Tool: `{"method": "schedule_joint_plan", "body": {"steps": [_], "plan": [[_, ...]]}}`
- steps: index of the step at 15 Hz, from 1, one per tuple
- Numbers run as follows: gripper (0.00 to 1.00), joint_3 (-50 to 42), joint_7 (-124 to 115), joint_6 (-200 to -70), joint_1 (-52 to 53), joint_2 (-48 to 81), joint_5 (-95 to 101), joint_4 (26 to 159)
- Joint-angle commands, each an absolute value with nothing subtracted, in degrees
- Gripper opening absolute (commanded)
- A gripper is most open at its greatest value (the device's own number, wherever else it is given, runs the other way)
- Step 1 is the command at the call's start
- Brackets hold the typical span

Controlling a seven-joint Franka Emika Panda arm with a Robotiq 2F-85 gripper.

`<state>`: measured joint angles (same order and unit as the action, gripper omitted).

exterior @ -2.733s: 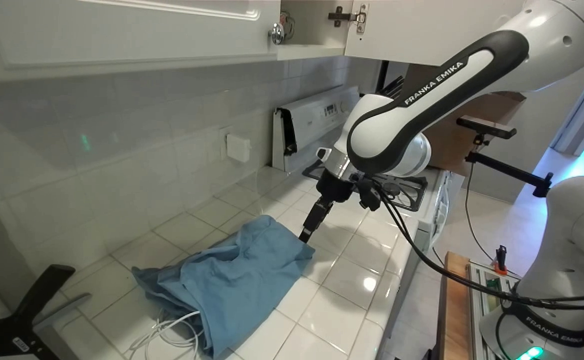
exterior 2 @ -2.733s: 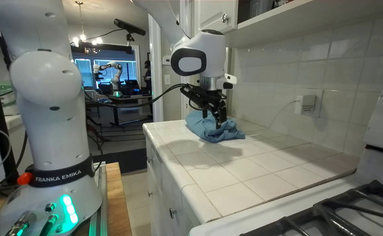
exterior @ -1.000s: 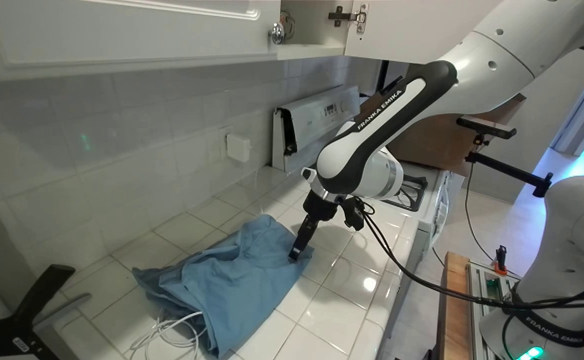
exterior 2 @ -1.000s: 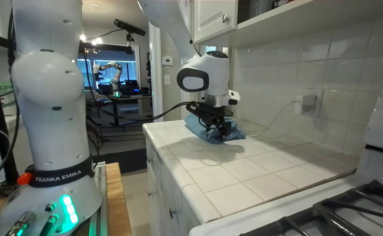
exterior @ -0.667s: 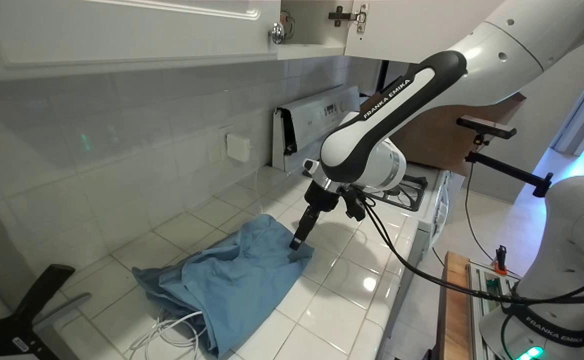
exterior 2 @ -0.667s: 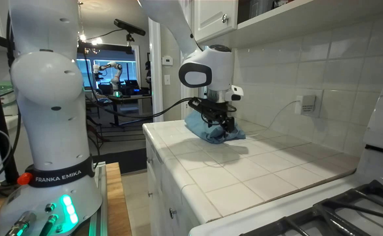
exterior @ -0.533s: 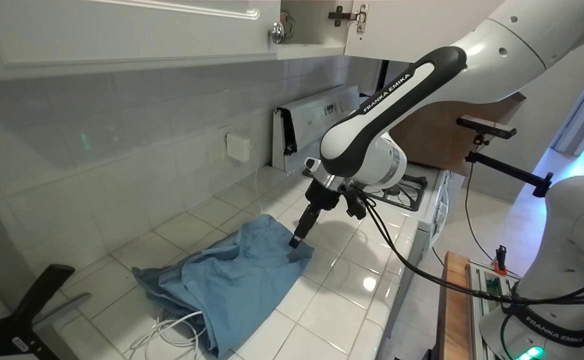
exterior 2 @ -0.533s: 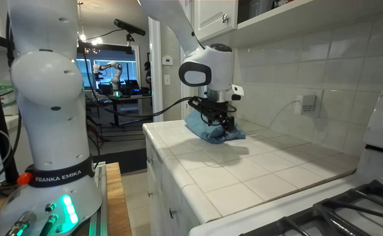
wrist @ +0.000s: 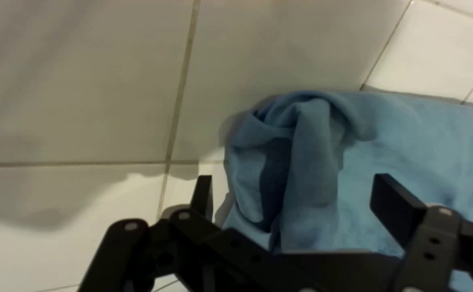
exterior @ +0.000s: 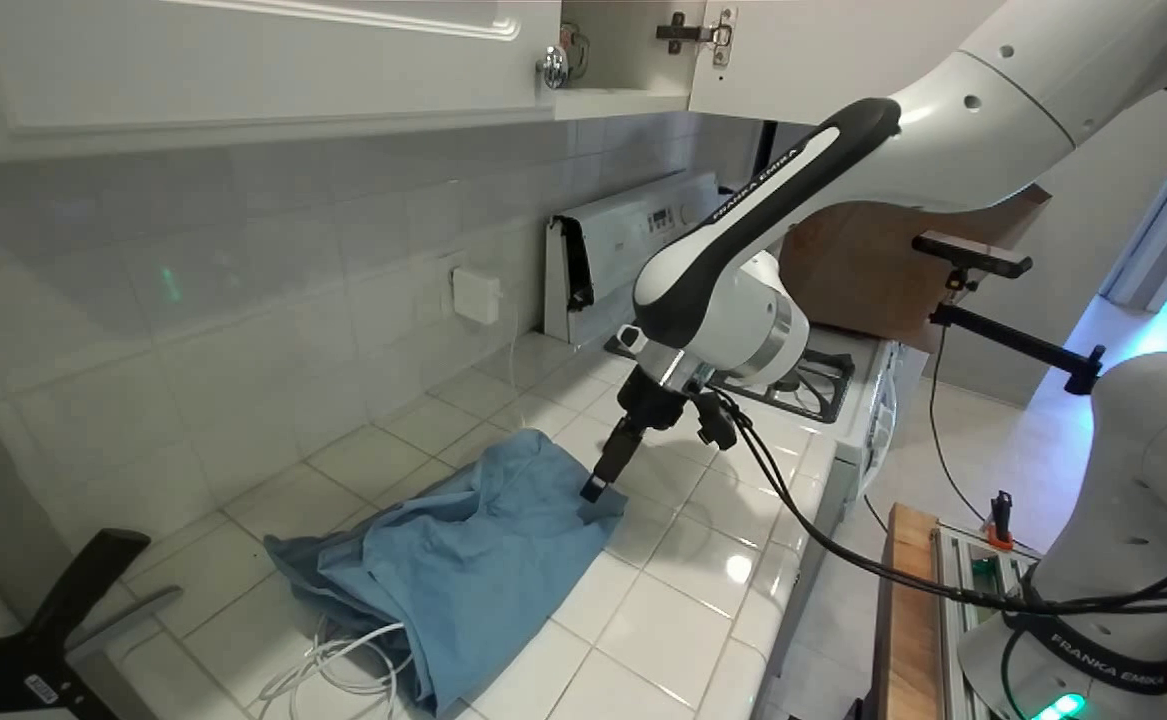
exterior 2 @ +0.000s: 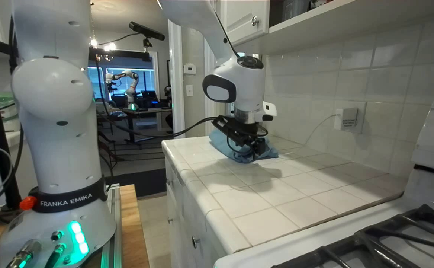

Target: Fold the blue cloth

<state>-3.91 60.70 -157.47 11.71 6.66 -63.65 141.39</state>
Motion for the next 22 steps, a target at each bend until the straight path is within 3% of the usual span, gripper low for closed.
{"method": "schedule_joint_plan", "body": {"steps": [1,14,16,22], "plan": [[1.0,-3.4,67.1,-155.8,10.9,9.1,-69.3,140.3],[1.0,-3.0,73.1,-153.0,11.1,12.1,-75.9,138.5],[0.74,-2.9,72.8,-152.3,11.0,12.7,-75.2,138.2],[0.31,-2.7,71.6,-150.6,11.2,14.1,-74.4,136.8]]}}
